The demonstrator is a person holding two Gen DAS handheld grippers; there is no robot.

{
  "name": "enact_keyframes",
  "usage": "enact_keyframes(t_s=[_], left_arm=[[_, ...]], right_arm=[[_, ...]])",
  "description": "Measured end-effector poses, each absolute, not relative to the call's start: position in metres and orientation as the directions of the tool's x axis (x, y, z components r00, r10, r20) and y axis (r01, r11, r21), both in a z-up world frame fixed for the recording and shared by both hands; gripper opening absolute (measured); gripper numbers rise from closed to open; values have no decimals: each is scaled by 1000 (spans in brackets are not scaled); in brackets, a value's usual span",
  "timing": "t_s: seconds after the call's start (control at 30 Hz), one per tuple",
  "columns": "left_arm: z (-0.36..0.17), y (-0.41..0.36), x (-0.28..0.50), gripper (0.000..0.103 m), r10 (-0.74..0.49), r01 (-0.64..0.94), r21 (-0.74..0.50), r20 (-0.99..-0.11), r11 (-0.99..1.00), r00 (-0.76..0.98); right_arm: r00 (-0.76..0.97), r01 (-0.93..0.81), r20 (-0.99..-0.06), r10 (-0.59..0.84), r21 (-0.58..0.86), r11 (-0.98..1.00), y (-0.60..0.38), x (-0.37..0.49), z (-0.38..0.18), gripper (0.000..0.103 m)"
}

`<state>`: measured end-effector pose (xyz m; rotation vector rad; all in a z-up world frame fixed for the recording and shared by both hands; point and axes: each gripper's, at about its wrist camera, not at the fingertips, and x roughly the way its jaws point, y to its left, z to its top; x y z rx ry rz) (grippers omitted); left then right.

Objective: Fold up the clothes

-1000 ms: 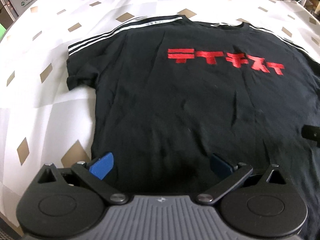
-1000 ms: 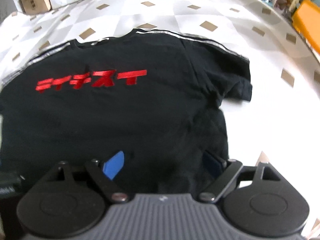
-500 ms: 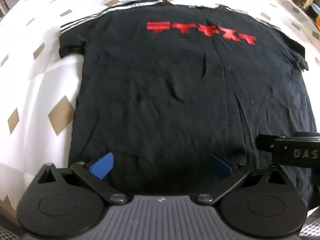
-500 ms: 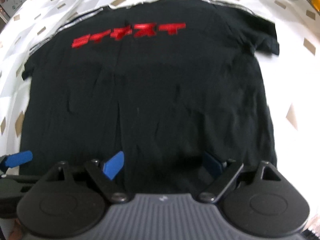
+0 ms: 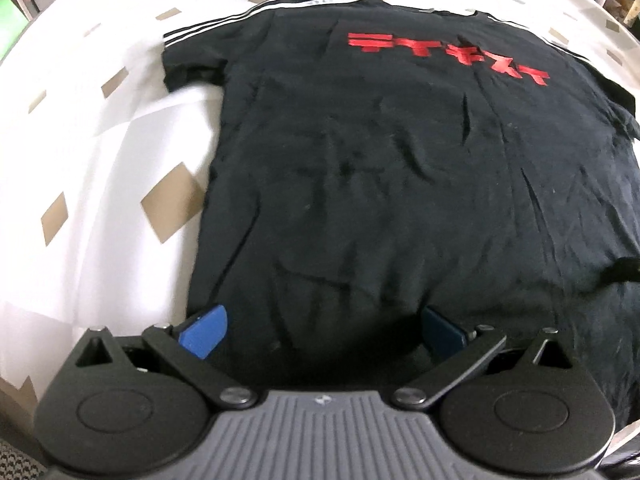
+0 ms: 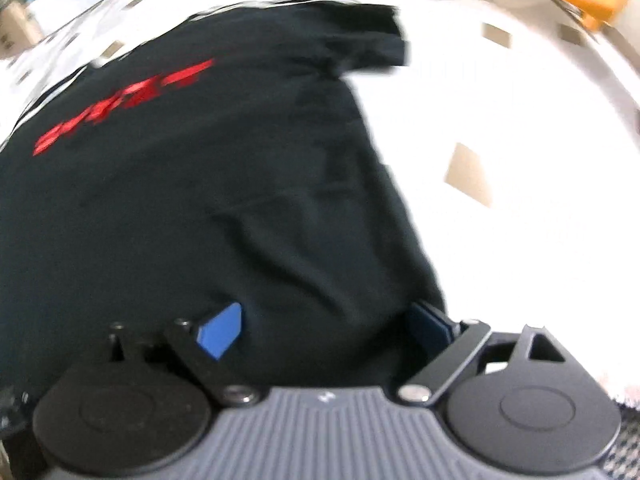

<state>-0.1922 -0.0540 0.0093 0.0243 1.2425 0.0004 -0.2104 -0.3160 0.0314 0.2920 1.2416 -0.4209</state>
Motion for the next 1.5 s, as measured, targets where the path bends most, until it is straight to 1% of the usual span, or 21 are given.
enact_keyframes(t_s=[0.1,0.23,0.4,0.53,0.6,0.7,0.87,1.0,1.07,1.13,1.27,1.37,1.5], left_arm=[[13,-56,-198,103,15,21,23,-945,1000,327],[18,-58,-205,103,16,32,28,-943,999,333],[24,-60,-215,103,18,45,35,-940,998,340],[30,-65,-225,103,8,63,31,-940,998,342],[34,-68,-231,103,-7,73,19,-940,997,341],[37,-71,-241,103,-29,85,0,-941,996,338],[36,-76,-251,103,-48,121,-8,-944,993,326],[29,-77,-252,103,-27,135,16,-950,991,312],[25,-77,-252,103,-10,139,34,-952,990,305],[24,-72,-250,103,-27,114,7,-956,993,292],[24,-66,-250,103,-28,97,0,-956,995,291],[23,-63,-253,103,-24,88,1,-957,996,289],[21,-61,-255,103,-19,78,4,-958,997,287]], right_arm=[[264,498,-954,-144,7,867,-324,-218,36,87],[280,472,-948,-153,-3,882,-313,-225,43,87],[329,467,-934,-141,31,884,-303,-241,57,87],[372,415,-923,-103,66,907,-287,-253,67,87],[390,385,-919,-60,104,917,-276,-257,70,87],[393,335,-919,-25,118,935,-256,-267,69,87],[382,320,-923,45,178,931,-243,-271,60,85],[332,351,-942,54,176,920,-244,-274,47,82],[331,366,-943,30,157,917,-246,-274,47,82],[328,370,-945,1,129,920,-246,-274,47,82],[312,365,-947,-75,47,930,-248,-281,48,82],[268,439,-953,-138,-7,899,-263,-288,44,85],[269,468,-954,-134,8,884,-270,-290,46,84]])
